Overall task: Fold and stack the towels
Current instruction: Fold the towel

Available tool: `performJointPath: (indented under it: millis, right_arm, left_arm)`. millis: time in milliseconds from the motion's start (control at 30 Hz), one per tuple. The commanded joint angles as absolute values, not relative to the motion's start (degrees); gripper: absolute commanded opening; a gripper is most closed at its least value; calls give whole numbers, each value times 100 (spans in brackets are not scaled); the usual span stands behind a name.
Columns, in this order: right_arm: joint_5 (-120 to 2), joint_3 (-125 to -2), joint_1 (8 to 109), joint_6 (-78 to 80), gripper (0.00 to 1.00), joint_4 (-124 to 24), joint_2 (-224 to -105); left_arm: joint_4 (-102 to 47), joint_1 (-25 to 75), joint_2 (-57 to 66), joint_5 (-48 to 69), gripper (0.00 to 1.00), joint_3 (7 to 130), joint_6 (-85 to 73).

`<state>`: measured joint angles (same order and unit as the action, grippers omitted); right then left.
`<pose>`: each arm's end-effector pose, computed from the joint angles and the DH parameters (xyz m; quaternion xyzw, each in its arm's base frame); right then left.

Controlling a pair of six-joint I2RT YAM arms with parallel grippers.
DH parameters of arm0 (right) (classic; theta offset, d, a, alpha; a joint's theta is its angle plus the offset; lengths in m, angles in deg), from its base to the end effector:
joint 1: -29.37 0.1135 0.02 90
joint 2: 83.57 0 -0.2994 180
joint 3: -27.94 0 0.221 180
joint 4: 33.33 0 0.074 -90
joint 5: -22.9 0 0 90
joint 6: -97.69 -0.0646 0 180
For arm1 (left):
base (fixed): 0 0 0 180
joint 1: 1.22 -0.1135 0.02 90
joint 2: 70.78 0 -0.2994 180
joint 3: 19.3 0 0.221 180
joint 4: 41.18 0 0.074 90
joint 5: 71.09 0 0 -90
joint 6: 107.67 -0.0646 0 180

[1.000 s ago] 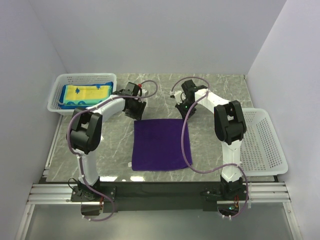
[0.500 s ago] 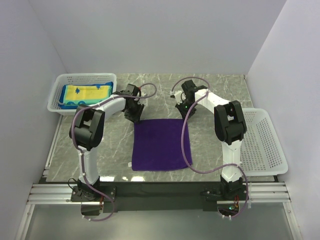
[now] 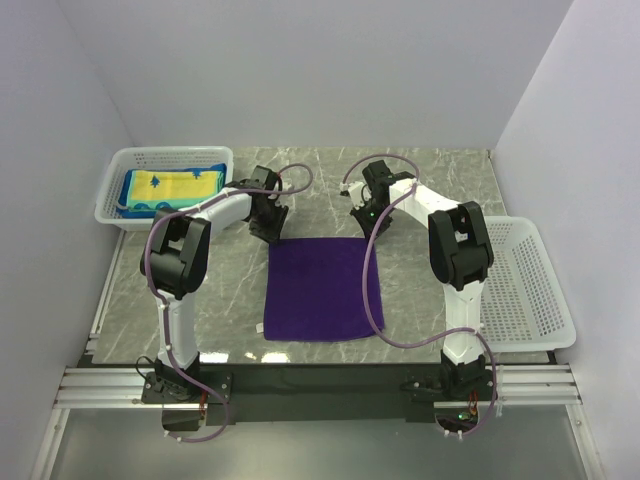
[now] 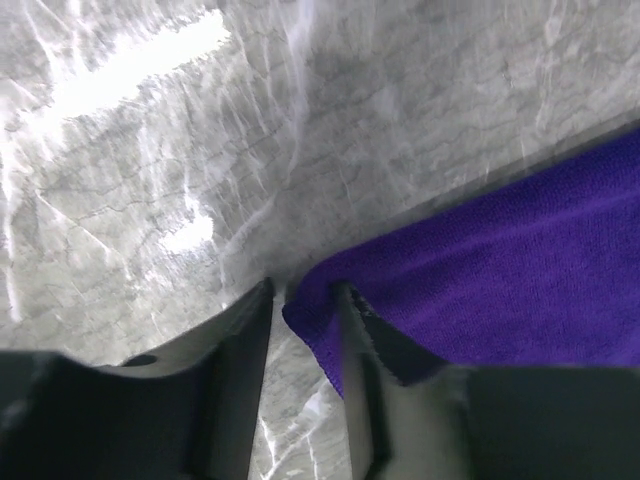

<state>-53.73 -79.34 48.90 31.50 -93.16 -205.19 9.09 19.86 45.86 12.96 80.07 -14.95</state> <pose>0.3988 0.1573 0.1821 -0.3782 0.9083 0.1101 0.1410 0.3877 -0.1566 0.1877 0.1662 0.9654 -0.0899 0.1798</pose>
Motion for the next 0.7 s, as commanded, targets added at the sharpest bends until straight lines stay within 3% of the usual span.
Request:
performJointPath:
  millis: [0,133,233,467,533,667]
  right_arm:
    - [-5602,-7790,4915,3177,0,-9461,-20468]
    - [-5602,-7746,4915,3168,0,-9426,-20433]
    - [-5602,-7702,4915,3168,0,-9391,-20407]
    - [-5646,-7755,4915,3177,0,-9444,-20442]
    - [-5673,-7781,4924,3177,0,-9453,-20451]
    - [-5848,-7685,4915,3151,0,-9269,-20390]
  left_arm:
    - [850,1891,4901,1619,41,7960,-1512]
    - [832,1882,4971,1759,47,7977,-1486]
    - [850,1865,5015,1716,45,8030,-1477]
    - [885,1865,5068,1680,29,7986,-1477]
    - [894,1865,5103,1672,18,7977,-1477]
    - [789,1865,5165,1610,12,7934,-1529]
